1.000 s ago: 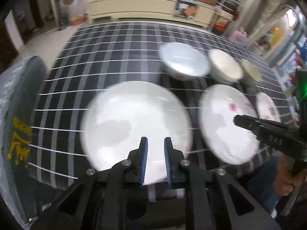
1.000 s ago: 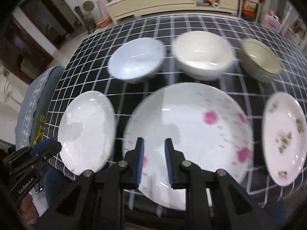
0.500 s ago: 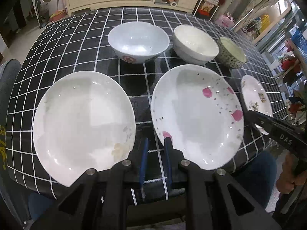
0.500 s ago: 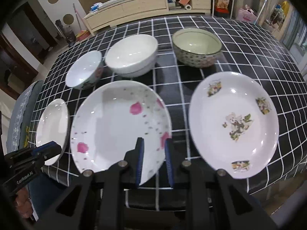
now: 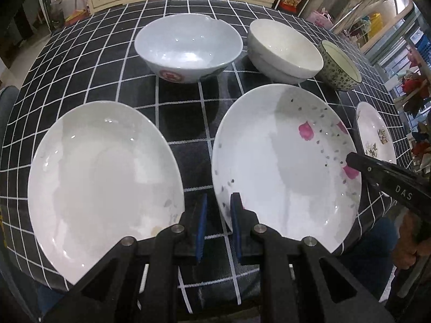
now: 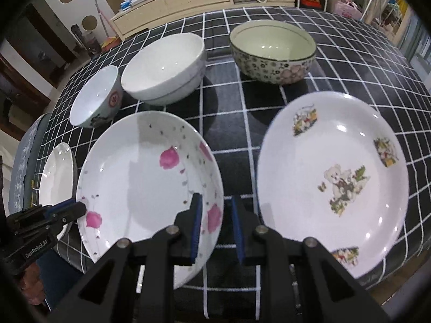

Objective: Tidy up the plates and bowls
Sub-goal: 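Grasp the pink-flower plate rim with the right gripper and lift it, then carry the pink-flower plate over the plain white plate and lower it on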

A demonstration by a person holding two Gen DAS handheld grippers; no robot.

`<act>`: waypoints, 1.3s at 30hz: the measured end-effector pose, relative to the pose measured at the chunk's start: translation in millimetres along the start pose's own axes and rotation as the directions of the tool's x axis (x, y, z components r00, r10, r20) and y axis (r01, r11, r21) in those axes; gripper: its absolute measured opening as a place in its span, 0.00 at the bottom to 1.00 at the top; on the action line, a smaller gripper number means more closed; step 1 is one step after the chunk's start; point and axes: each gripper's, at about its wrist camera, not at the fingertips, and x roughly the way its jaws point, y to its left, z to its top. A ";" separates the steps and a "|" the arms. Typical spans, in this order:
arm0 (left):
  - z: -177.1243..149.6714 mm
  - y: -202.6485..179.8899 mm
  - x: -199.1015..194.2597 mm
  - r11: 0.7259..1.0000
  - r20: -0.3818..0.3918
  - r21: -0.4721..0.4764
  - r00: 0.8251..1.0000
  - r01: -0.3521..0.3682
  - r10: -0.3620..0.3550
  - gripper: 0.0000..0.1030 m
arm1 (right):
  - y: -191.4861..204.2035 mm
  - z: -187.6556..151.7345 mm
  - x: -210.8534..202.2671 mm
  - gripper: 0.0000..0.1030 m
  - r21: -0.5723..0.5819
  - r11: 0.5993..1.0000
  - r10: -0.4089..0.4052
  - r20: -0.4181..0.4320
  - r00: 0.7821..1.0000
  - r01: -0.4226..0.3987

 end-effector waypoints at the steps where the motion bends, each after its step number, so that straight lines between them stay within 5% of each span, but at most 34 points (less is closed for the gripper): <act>1: 0.8 0.0 0.7 1.000 0.000 0.001 1.000 0.002 -0.002 0.13 | 0.1 0.0 2.7 0.25 -0.003 1.000 -0.004 -0.008 1.000 0.004; 6: 2.1 -3.6 2.6 1.000 0.001 0.028 1.000 -0.009 0.009 0.10 | 4.3 0.9 13.3 0.19 -0.005 1.000 -0.022 -0.027 0.999 0.021; 19: -5.8 -6.1 0.5 1.000 0.011 0.010 1.000 -0.028 0.028 0.10 | 19.7 -10.0 12.6 0.23 -0.043 0.993 -0.115 -0.009 0.993 0.114; 39: -45.2 8.8 -47.7 0.997 0.061 -0.004 0.995 -0.075 0.075 0.10 | 42.4 -47.3 -16.1 0.23 -0.015 0.997 -0.069 -0.026 0.997 0.069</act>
